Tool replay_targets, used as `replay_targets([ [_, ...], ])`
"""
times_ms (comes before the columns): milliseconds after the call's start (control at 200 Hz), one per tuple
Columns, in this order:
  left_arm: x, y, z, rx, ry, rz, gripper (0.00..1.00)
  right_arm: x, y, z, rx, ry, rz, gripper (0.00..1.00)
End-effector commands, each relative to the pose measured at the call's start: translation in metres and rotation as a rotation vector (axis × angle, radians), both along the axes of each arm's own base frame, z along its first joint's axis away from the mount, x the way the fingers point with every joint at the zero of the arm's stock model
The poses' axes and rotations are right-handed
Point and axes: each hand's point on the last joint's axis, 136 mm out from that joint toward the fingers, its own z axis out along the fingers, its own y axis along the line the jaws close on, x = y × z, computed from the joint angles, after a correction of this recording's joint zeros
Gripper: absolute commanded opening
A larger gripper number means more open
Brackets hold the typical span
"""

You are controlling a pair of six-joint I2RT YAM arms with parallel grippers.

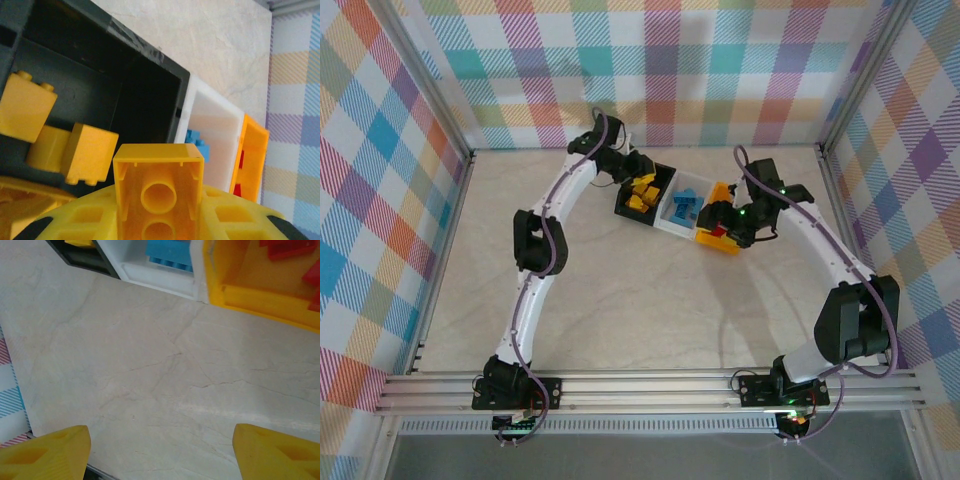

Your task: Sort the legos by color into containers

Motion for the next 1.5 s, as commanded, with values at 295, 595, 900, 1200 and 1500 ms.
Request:
replay_targets([
  [295,0.019,-0.016,0.002,-0.067,-0.028,0.04,0.62,0.001,-0.005,-0.007,0.047,0.034,0.011,0.76],
  [595,0.014,-0.015,0.01,-0.054,-0.043,0.017,0.64,0.003,-0.002,-0.003,0.069,0.034,0.002,0.76],
  [900,0.001,-0.011,0.045,-0.05,-0.092,-0.025,0.64,-0.001,-0.002,-0.003,0.091,0.028,-0.029,0.78],
  [1200,-0.045,0.011,0.089,0.08,-0.145,-0.093,1.0,0.019,-0.002,0.027,0.091,-0.08,-0.038,1.0],
  [1500,-0.112,0.051,0.122,0.167,-0.173,-0.07,1.0,0.04,-0.021,0.071,-0.008,-0.271,-0.096,1.0],
])
